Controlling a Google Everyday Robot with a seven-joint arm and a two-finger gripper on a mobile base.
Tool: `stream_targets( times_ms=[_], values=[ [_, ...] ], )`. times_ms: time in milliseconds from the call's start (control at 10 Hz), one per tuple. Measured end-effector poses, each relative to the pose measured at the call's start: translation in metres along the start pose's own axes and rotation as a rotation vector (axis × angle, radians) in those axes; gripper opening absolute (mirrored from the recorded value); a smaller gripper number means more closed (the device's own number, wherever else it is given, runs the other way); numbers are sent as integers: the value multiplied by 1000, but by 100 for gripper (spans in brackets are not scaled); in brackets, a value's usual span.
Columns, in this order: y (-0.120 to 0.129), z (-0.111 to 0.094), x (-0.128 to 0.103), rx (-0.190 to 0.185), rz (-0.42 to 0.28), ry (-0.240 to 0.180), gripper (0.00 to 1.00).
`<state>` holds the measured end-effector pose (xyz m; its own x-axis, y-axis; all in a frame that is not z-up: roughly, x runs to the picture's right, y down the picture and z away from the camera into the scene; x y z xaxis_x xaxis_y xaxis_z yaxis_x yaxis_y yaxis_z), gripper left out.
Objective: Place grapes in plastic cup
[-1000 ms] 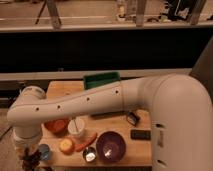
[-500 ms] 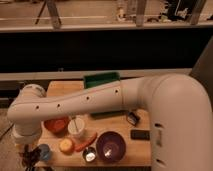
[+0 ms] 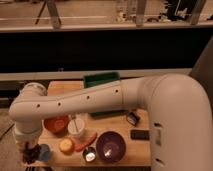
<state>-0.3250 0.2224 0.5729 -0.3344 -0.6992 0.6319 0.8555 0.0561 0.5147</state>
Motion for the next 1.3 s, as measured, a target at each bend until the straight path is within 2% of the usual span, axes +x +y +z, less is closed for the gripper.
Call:
stream_targets(
  times_ms=[300,400,1000,1200,1300],
  values=[
    [4,-1,7,3,4,11,1],
    [5,-1,10,5,5,14,7],
    [11,-3,25,6,-12,40,69],
    [11,-5,27,4,-24,48,80],
    [11,-7,27,6,-28,52,80]
  ],
)
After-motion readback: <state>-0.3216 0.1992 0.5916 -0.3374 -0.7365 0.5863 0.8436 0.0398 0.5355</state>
